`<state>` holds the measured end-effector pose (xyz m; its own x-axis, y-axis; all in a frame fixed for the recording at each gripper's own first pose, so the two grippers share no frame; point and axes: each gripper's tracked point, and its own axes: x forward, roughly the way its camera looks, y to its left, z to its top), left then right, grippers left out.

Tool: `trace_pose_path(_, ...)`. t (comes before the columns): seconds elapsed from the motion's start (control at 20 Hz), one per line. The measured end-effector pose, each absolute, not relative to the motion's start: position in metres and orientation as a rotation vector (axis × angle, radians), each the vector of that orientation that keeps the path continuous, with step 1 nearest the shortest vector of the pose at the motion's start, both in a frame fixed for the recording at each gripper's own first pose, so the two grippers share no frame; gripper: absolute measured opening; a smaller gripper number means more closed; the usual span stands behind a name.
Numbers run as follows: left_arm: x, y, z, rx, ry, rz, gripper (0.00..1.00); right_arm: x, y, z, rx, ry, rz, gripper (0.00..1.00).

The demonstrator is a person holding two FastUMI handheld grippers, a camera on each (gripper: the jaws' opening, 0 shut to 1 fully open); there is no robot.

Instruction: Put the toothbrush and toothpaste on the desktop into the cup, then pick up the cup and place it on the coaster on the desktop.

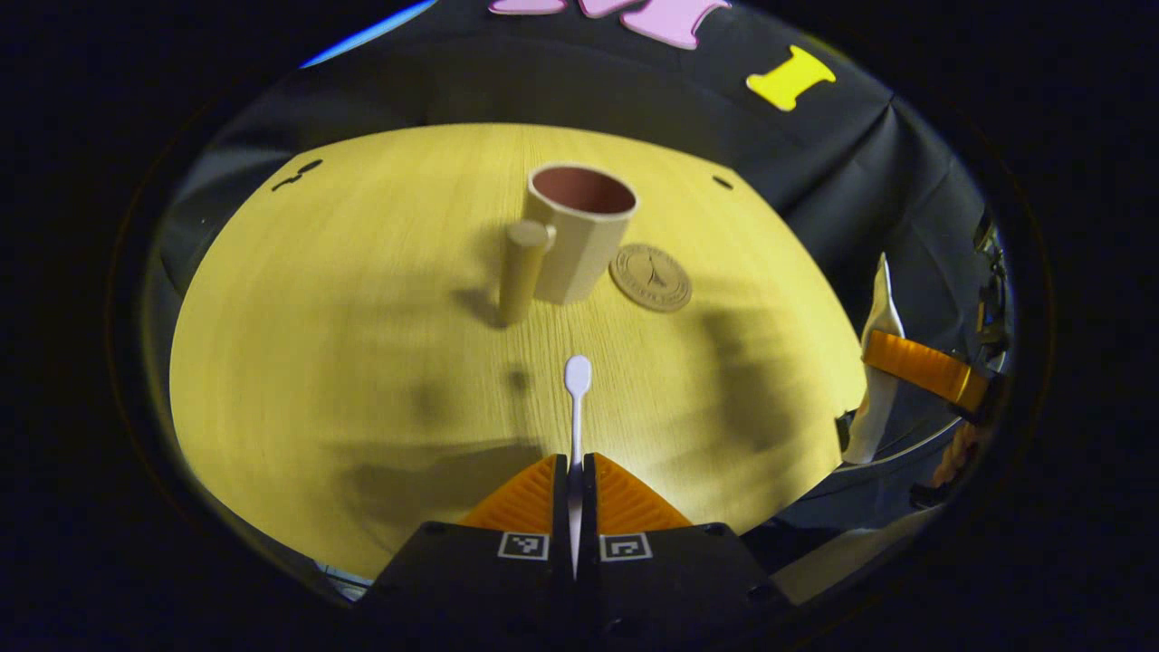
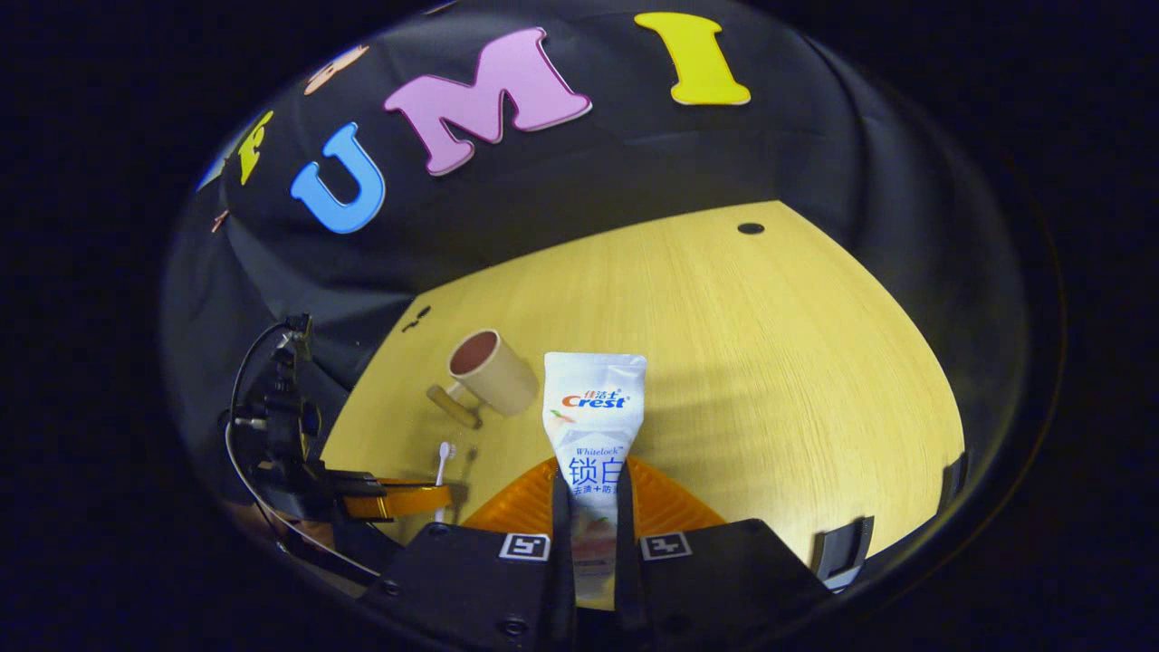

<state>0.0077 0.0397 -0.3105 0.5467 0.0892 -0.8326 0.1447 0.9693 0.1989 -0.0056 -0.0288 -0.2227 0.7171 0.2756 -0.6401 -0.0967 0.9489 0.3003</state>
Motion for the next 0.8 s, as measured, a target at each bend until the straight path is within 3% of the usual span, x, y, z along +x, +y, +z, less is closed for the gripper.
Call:
trace_pose_path(0.4,-0.021,0.048,-0.213,0.158,0.792,-0.075,0.06,0.06,0.066,-0.157,0.293,0.534,0.368,0.21)
trace_pose_path(0.8,-0.062,0.067,-0.159,0.137,0.664,-0.014,0.06,0.151,0.137,-0.153,0.303,0.444,0.457,0.21)
